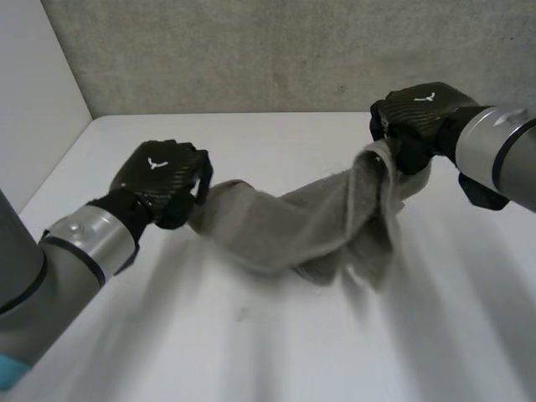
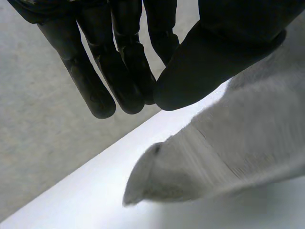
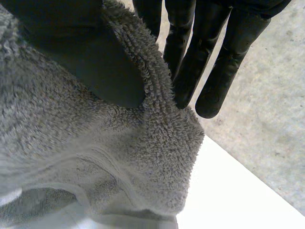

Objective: Fold the towel.

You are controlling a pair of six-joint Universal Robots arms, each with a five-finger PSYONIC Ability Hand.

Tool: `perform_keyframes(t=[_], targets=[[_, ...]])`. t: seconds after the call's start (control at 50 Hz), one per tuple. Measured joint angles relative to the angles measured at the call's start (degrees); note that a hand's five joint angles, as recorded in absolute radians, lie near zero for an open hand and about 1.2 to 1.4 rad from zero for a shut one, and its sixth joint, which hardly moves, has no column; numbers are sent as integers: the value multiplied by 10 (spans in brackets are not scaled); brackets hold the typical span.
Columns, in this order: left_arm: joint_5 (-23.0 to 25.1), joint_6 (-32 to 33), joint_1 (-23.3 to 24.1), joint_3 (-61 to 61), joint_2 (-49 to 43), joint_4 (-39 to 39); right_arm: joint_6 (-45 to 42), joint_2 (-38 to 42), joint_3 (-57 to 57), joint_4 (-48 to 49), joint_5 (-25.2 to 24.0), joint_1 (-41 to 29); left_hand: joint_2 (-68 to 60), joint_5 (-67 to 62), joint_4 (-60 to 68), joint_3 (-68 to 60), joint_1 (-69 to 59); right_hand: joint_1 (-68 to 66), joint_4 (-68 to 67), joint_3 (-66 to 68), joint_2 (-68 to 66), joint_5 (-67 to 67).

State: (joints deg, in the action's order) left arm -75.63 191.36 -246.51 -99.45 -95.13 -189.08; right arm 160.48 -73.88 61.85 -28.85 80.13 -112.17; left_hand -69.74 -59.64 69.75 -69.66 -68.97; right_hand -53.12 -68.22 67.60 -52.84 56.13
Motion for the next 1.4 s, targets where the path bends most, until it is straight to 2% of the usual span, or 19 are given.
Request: perform_keyframes(t=[0.1,0.26,0.28,0.3,0.36,0.38,0.48,0.6,0.7,0.72,0.74,0.78,0.8,0.82,1.0,1.12,1.22,1.36,1.4], targets=[[-1,-39,26,-13,4,1,-40,31,-18,-36,-18,16,0,0,0,0,0,0,0,0,0,1],[-25,-55,53,1,-85,-21,-108,120,-23,-40,-5,20,0,0,0,0,0,0,0,0,0,1],[-36,-54,56,10,-119,-33,-115,144,-27,-33,6,20,58,45,-48,47,45,0,0,0,0,1],[-40,-54,57,13,-131,-39,-115,151,-28,-29,9,20,187,176,-177,185,189,0,0,0,0,1],[-44,-53,58,17,-146,-46,-112,163,-30,-15,17,20,238,239,-239,237,237,0,0,0,0,1],[-48,-53,58,20,-160,-54,-106,171,-30,2,25,20,313,313,-314,312,307,0,0,0,0,1],[-55,-57,61,20,-173,-66,-70,178,-13,69,46,19,432,432,-433,431,423,0,0,0,0,1],[-62,-75,74,19,-172,-67,-31,174,13,126,62,16,450,451,-452,449,441,0,0,0,0,1],[-76,-94,95,21,-175,-67,-3,171,30,159,76,14,453,454,-454,452,443,26,75,-68,-3,-47],[-92,-97,104,25,-180,-68,7,165,35,174,87,16,454,455,-454,452,443,226,315,-317,191,-281],[-98,-96,106,27,-182,-69,9,163,37,177,90,16,454,455,-454,452,443,264,361,-364,232,-330],[-105,-94,108,28,-184,-71,11,158,38,180,94,18,454,454,-454,452,443,264,361,-364,232,-330],[-115,-88,109,30,-186,-73,13,146,43,185,101,21,454,455,-454,452,443,382,514,-508,359,-494],[-119,-84,108,31,-186,-75,13,140,47,186,103,22,454,455,-454,452,443,397,534,-531,378,-515],[-131,-32,90,21,-185,-79,32,54,143,189,106,47,454,454,-454,452,443,416,552,-556,405,-531],[-129,-18,77,8,-182,-80,106,-28,234,189,97,87,454,454,-454,452,443,416,552,-556,405,-531],[-128,-17,75,4,-180,-80,196,-95,318,189,69,137,454,455,-454,452,443,416,552,-556,405,-531],[-128,-18,76,4,-177,-80,242,-130,382,190,35,180,455,455,-455,454,446,416,552,-556,405,-531],[-128,-19,77,3,-175,-80,254,-140,423,190,11,210,456,457,-457,454,446,416,552,-556,405,-531]])
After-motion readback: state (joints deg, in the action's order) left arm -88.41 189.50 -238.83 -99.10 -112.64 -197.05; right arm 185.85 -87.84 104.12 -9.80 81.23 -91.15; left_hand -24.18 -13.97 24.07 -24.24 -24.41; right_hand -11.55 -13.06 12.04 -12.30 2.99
